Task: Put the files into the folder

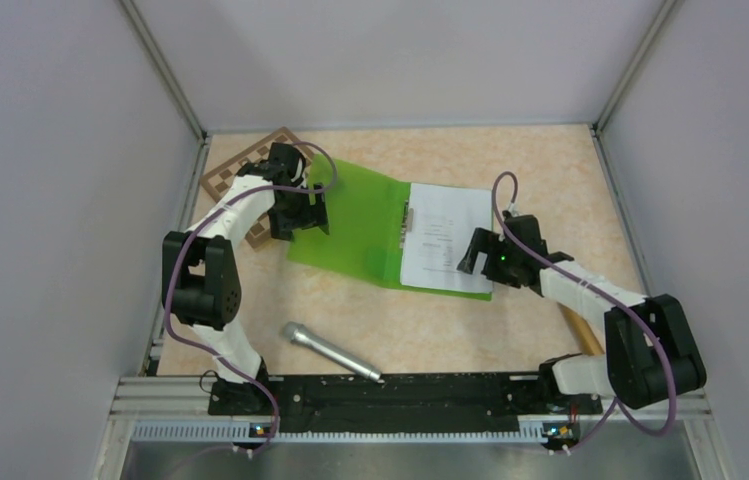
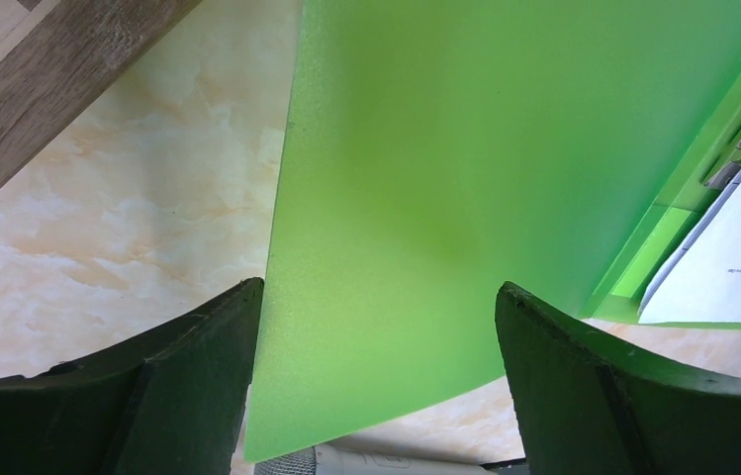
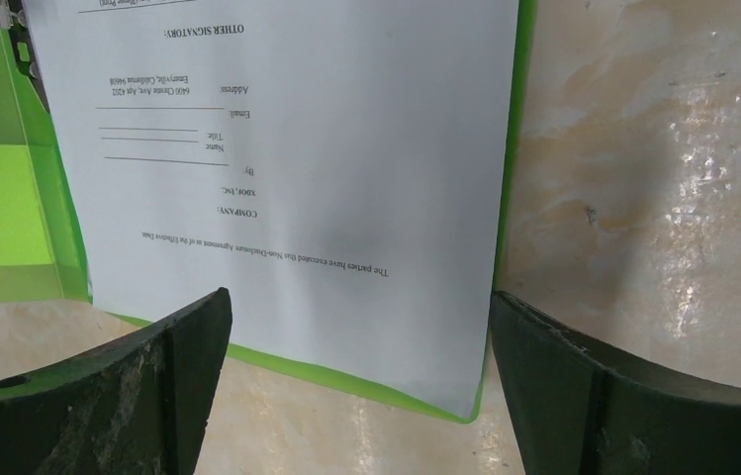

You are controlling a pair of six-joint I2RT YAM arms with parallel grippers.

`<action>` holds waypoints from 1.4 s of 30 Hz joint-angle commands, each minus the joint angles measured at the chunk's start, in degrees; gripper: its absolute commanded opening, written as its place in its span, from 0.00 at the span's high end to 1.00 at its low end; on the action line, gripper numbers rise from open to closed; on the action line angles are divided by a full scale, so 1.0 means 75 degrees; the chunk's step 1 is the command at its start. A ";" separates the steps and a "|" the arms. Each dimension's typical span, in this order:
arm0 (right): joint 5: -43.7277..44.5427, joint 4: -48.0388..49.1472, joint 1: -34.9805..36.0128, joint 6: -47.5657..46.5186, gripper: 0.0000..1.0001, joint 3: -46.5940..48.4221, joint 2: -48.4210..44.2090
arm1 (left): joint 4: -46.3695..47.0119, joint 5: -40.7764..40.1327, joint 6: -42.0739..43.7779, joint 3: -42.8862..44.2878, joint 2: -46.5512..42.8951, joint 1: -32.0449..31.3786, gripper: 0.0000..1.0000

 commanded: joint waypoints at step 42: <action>-0.0130 0.0420 -0.1107 -0.0722 0.01 0.4209 0.3994 | 0.0052 0.0177 0.0077 0.0152 -0.0290 -0.0015 0.10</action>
